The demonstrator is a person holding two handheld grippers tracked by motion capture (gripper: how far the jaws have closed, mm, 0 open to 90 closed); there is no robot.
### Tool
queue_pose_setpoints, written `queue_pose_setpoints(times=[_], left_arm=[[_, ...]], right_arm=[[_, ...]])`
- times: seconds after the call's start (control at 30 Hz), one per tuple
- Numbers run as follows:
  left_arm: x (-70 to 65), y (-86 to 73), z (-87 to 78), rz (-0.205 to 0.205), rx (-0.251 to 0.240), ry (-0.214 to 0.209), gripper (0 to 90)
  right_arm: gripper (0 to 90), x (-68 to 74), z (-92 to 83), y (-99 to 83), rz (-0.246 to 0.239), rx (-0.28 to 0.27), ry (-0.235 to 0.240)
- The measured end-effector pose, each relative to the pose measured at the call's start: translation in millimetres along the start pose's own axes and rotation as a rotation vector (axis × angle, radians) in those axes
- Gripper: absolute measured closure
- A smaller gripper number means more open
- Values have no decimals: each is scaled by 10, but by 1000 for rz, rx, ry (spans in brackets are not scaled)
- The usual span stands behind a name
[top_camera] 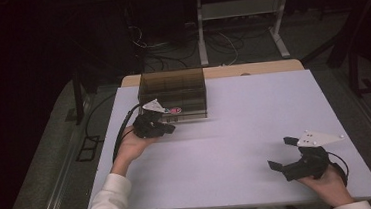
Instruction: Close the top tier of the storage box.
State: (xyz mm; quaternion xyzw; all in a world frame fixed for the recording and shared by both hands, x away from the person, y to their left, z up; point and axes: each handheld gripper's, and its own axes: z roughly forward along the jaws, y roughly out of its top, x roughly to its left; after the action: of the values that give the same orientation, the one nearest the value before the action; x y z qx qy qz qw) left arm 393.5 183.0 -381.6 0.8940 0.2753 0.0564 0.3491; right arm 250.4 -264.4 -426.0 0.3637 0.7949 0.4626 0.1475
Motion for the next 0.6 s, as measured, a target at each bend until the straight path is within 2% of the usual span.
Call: queue_pose_setpoints(times=[0.2, 0.6], left_arm=[[48, -25, 13, -24, -11, 26, 894], [98, -58, 75, -62, -31, 44, 894]], right_arm=[[0, -3, 0, 0, 1, 1, 0], [0, -5, -1, -2, 1, 1, 0]])
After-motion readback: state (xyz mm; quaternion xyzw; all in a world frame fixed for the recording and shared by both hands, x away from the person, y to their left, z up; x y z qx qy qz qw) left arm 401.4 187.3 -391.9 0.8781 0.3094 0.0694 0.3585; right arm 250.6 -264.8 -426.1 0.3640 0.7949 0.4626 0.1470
